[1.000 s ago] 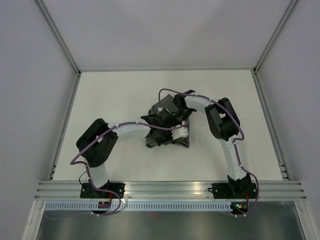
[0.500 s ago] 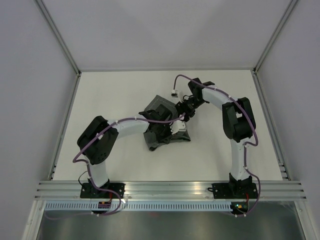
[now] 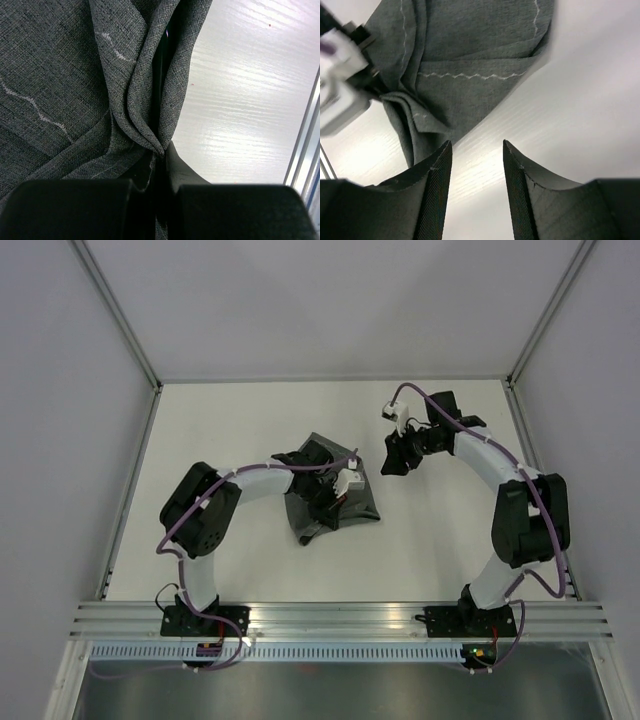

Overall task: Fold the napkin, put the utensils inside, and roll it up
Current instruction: Roll the napkin with the utensil

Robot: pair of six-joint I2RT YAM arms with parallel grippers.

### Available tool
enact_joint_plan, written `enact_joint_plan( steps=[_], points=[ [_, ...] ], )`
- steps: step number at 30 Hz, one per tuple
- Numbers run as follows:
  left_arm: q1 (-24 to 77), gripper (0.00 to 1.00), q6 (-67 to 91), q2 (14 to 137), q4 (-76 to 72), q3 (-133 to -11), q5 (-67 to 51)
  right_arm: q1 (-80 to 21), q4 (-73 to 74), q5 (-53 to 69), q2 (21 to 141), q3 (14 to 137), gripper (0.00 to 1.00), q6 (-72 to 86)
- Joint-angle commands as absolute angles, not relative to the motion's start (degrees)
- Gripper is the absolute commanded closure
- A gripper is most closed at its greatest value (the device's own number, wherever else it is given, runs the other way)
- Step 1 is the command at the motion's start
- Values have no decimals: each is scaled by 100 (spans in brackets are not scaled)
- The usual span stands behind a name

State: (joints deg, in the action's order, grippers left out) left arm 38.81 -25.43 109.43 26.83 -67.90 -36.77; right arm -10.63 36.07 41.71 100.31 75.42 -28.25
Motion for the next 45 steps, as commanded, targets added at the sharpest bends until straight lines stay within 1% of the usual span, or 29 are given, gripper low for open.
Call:
enact_joint_plan(
  steps=[1, 4, 6, 13, 17, 23, 32, 40, 45],
  points=[
    [3727, 98, -2303, 11083, 2873, -7005, -4394, -1099, 3006, 4526, 9292, 6911, 49, -3470],
    [3648, 98, -2312, 11232, 3066, -7110, -4570, -1221, 2935, 4501, 8729, 6373, 48, -3998],
    [3595, 98, -2329, 11294, 3155, -7216, -4623, -1537, 2909, 4308, 8421, 6153, 48, -4297],
    [3410, 98, -2347, 11750, 3699, -7567, -4957, -2899, 2085, 2990, 7779, 5072, 48, -4456],
    [3323, 98, -2382, 11996, 4007, -7804, -5176, -3628, 1672, 2516, 7822, 4843, 48, -4386],
    [3208, 98, -2417, 12155, 4201, -7919, -5317, -4191, 1143, 1970, 8330, 4763, 44, -4447],
    [3155, 98, -2496, 12190, 4350, -7937, -5344, -4289, 1160, 1969, 9333, 5273, 42, -4509],
    [3146, 98, -2522, 12191, 4368, -7989, -5309, -4289, 1134, 2100, 9589, 5423, 42, -4395],
    [3146, 98, -2540, 12199, 4377, -8016, -5300, -4289, 1248, 2188, 9712, 5493, 44, -4412]
  ],
)
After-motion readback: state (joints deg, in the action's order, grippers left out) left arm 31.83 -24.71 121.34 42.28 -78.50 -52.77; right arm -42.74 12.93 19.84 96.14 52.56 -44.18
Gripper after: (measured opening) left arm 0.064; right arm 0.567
